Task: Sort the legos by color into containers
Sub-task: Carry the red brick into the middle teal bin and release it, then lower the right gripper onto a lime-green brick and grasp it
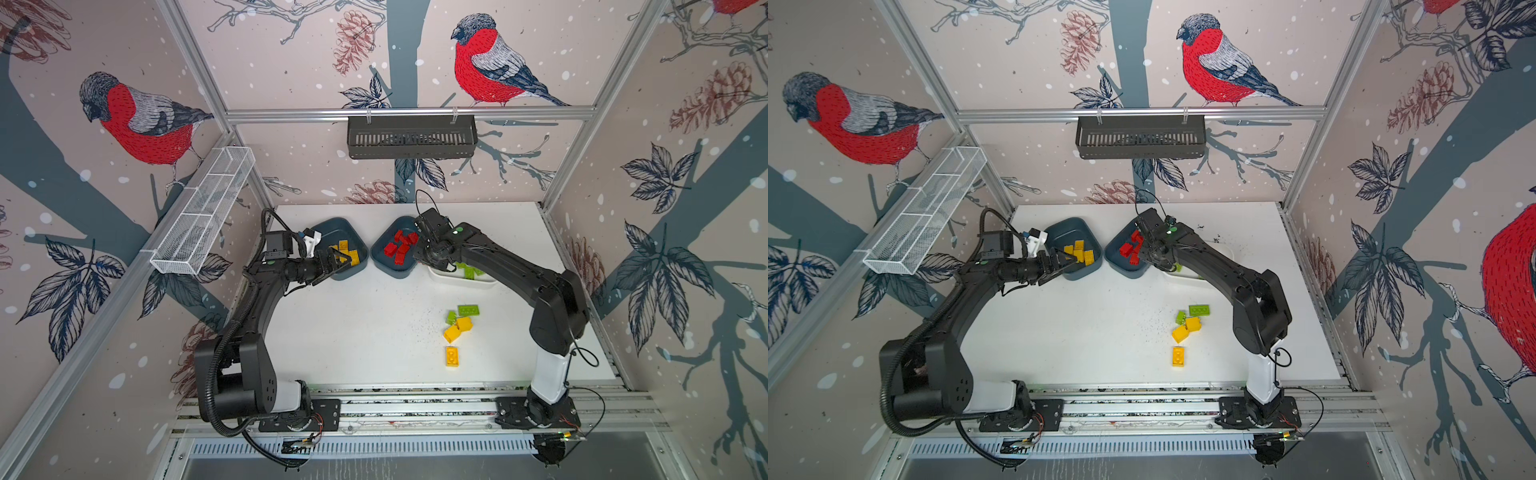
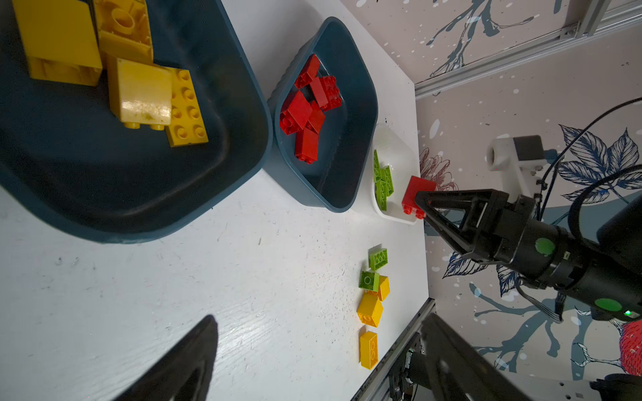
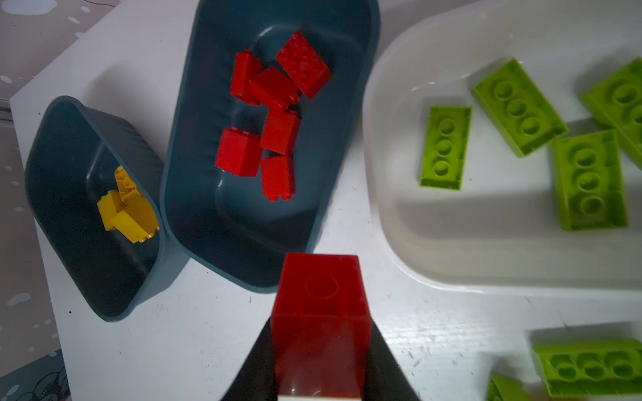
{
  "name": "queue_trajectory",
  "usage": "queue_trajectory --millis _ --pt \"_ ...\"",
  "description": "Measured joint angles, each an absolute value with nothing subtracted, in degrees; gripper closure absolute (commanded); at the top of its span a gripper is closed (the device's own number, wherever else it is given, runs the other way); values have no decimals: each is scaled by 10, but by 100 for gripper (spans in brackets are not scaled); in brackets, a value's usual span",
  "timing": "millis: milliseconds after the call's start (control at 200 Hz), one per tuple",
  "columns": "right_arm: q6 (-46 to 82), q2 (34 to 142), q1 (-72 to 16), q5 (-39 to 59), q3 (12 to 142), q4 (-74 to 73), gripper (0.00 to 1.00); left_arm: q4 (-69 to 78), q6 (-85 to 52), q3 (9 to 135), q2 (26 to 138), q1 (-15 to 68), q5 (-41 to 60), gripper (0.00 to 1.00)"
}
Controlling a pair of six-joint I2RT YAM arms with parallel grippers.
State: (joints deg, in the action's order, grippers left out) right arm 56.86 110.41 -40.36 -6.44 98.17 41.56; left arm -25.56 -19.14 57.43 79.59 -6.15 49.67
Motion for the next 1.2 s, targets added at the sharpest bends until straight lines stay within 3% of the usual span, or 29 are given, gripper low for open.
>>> queue_trajectory --millis 270,550,665,836,1201 --pt "520 1232 -385 -64 1096 381 73 -256 -196 577 791 -62 497 9" --pt "520 1328 -367 -70 1204 403 42 -255 -195 582 792 -62 497 9" --pt "519 1333 -364 -70 1205 420 34 -255 -195 582 794 -62 497 9" --pt "519 1275 -363 -70 1150 425 28 -255 -195 582 795 -62 499 9" --pt "595 1034 -362 -13 854 441 21 -244 -195 577 807 -61 510 9"
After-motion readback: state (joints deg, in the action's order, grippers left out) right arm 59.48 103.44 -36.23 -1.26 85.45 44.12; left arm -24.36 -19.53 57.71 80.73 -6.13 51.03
